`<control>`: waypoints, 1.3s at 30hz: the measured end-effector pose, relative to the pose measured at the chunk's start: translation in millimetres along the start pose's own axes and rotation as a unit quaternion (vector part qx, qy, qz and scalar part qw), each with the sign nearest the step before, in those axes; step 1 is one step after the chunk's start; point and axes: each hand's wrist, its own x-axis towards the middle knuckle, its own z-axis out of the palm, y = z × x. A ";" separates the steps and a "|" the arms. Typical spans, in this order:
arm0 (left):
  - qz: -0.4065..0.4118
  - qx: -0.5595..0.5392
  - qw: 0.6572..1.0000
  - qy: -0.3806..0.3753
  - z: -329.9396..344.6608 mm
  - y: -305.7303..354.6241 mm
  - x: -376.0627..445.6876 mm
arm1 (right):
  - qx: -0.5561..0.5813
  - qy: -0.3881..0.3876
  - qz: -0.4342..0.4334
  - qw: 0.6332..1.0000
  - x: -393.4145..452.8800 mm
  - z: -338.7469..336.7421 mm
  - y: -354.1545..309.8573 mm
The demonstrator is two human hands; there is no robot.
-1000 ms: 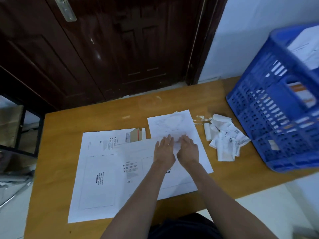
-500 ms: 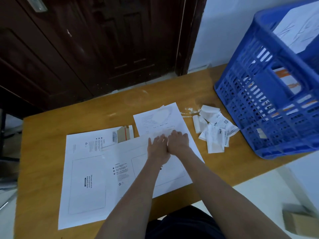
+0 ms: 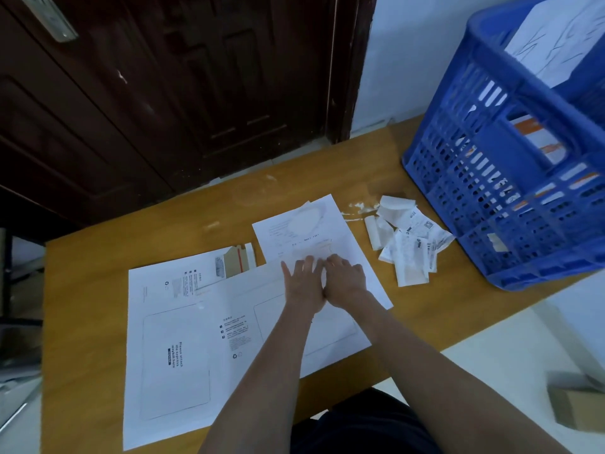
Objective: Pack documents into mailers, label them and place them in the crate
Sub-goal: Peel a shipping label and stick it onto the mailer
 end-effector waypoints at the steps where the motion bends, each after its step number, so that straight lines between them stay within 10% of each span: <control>1: -0.003 0.003 1.000 -0.003 2.3 0.4 0.1 | 0.009 0.000 -0.003 1.000 -1.0 2.1 2.0; 9: -0.031 -0.079 0.996 0.015 -7.8 0.2 11.3 | 0.136 0.010 -0.017 0.991 -2.7 3.0 18.8; 14: -0.167 -0.321 0.881 0.306 -34.1 21.9 14.5 | 0.287 0.182 -0.002 0.940 -9.7 -1.7 42.0; 21: -0.115 -0.395 0.905 0.108 -38.8 100.2 35.2 | 0.257 0.259 0.144 0.920 -32.5 8.7 101.4; 25: -0.129 -0.310 0.934 0.120 -24.1 124.5 46.0 | 0.151 0.178 0.145 0.961 -46.9 13.0 129.4; 39: -0.141 -0.357 0.923 0.043 -7.7 157.6 64.0 | 0.253 0.178 0.195 0.931 -46.9 34.2 150.6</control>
